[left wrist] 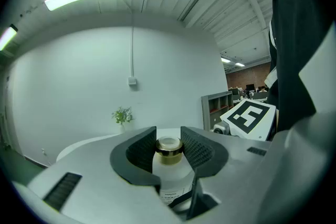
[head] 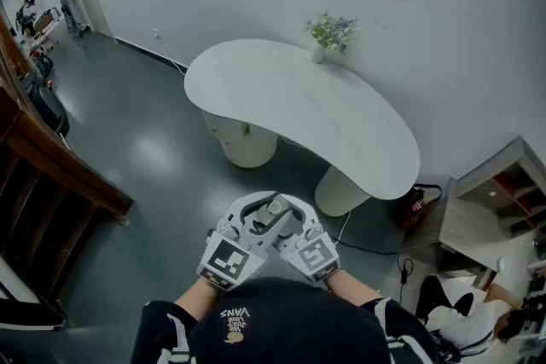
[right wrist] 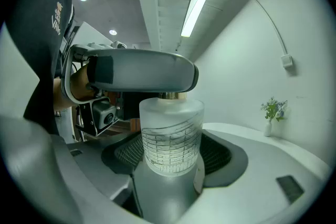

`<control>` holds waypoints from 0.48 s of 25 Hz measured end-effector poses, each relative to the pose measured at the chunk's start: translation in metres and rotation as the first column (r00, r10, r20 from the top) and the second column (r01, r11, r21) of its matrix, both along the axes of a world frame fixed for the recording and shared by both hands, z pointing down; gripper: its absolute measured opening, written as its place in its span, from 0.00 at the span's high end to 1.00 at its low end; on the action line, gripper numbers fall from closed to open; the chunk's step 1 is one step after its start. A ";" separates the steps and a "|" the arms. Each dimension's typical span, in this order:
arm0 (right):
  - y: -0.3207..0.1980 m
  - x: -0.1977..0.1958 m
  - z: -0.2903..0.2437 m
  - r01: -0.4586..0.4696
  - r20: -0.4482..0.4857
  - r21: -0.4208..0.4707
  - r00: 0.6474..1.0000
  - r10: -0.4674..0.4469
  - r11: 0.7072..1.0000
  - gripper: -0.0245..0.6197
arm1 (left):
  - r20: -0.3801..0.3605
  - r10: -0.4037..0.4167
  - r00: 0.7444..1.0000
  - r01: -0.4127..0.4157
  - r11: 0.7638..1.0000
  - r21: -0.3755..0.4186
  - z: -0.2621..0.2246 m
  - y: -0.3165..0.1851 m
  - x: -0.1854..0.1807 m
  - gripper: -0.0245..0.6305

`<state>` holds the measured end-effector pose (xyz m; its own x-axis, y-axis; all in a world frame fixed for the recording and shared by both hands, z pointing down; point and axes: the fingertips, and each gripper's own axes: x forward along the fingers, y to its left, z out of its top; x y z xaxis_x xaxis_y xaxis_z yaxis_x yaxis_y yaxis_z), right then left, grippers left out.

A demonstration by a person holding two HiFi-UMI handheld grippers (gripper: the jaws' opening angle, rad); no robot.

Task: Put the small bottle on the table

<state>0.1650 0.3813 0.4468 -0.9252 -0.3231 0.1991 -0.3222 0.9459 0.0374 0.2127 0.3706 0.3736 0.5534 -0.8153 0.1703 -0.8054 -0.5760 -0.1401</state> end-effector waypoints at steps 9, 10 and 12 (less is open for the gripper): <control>-0.033 -0.070 0.009 -0.058 0.000 -0.031 0.998 0.058 0.998 0.52 | -0.016 0.045 0.999 -0.045 0.998 -0.039 0.012 -0.033 -0.072 0.72; -0.037 -0.078 0.009 -0.065 0.003 -0.035 0.998 0.065 0.997 0.52 | -0.018 0.054 0.998 -0.055 0.998 -0.043 0.012 -0.037 -0.079 0.72; -0.044 -0.093 0.011 -0.079 0.008 -0.044 0.997 0.079 0.996 0.52 | -0.014 0.069 0.998 -0.070 0.996 -0.051 0.015 -0.044 -0.093 0.72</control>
